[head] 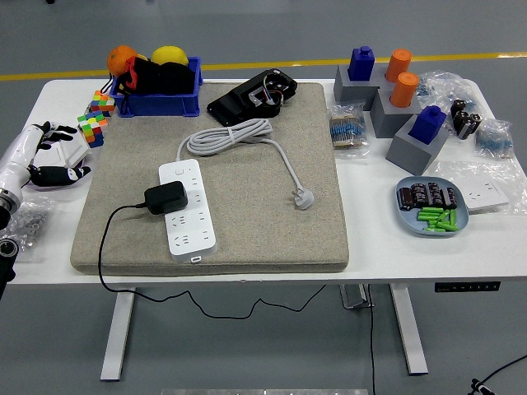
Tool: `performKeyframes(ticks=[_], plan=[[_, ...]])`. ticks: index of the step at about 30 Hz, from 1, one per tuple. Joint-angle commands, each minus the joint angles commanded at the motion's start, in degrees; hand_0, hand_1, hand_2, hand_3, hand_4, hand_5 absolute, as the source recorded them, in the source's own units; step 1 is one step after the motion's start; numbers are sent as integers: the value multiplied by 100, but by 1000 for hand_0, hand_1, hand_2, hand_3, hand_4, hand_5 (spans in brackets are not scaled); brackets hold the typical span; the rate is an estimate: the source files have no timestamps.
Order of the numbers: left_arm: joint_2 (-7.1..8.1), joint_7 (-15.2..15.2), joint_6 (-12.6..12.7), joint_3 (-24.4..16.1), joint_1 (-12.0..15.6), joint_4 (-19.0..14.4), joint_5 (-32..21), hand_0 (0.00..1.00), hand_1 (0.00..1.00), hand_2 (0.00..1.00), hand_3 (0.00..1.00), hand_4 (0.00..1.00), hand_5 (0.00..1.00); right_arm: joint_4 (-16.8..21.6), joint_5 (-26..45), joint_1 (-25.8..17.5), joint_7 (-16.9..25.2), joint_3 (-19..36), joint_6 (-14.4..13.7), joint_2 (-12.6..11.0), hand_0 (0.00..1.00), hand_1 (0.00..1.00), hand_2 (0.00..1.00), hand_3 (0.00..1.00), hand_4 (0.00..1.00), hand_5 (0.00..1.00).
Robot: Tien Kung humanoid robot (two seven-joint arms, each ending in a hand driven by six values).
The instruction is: Press the white button,pick up the black plug,place it near the board,insert it into the board
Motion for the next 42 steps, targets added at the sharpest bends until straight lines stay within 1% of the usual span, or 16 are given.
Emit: performKeyframes(ticks=[12,20,42], plan=[[-51,-11,22,4,-24,-15,-22,726,798,710,713,878,2,-1,-12,42,-6,30,3,-21,718,694,677,603,716,412],[-175,-7,21,15,-8,-61,-29,726,797,714,712,876,2,7,-1,45,-3,14,4,-29,718,694,678,603,716,414],[-174,1,53,-13,22,-169,-26,726,796,716,721,873,2,12,12,9,3,19,1,-35,718,694,678,603,717,414]])
